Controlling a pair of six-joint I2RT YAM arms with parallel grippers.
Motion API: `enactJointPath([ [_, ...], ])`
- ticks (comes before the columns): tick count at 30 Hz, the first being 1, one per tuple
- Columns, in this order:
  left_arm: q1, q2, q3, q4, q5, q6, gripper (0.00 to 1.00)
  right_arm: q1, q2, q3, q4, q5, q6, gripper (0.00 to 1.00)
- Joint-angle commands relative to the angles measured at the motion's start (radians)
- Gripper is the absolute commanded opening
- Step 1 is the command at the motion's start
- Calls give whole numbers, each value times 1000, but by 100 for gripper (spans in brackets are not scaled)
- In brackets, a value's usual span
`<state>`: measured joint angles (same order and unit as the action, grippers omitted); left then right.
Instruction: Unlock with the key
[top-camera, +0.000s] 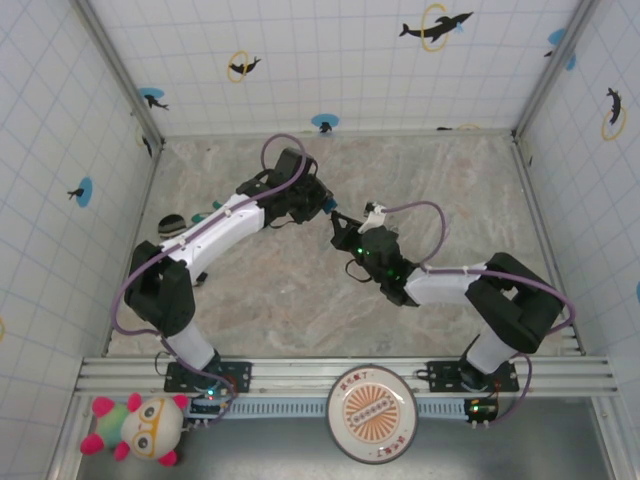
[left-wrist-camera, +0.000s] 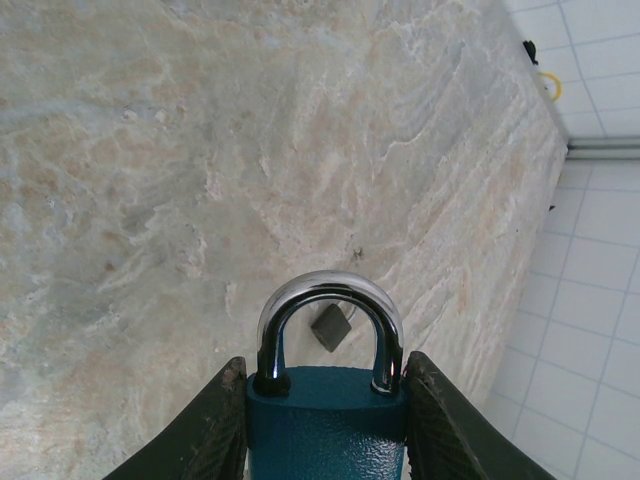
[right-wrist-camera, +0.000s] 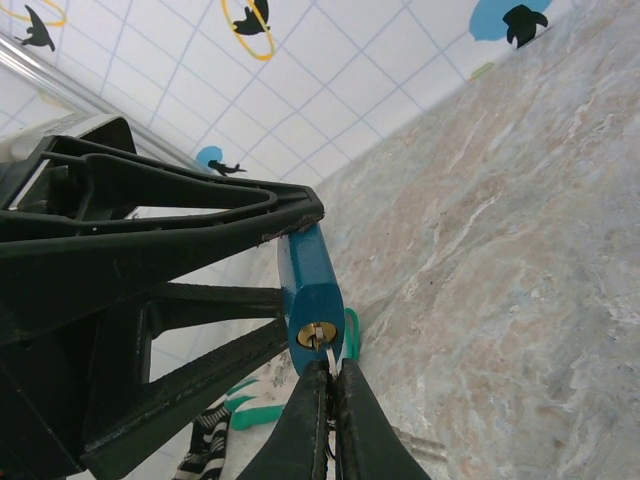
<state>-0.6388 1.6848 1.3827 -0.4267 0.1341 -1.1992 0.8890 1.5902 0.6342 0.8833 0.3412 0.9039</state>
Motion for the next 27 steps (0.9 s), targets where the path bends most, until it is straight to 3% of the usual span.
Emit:
enactJointPath([
  [1,-31,15,21,-24,89,-12,0,-1,-13,48,44,19,-3,0],
  [9,-37,6,10,-8,105,4,0,-15,-2,52,55,-19,6,0],
  [15,-77,37,44,18,152,52,0,-71,62,167,23,-180,5,0],
  [21,-79,20,24,20,149,82,0,-112,68,161,127,-311,44,0],
  [27,-79,32,35,21,166,91,0,-114,42,143,93,-300,25,0],
])
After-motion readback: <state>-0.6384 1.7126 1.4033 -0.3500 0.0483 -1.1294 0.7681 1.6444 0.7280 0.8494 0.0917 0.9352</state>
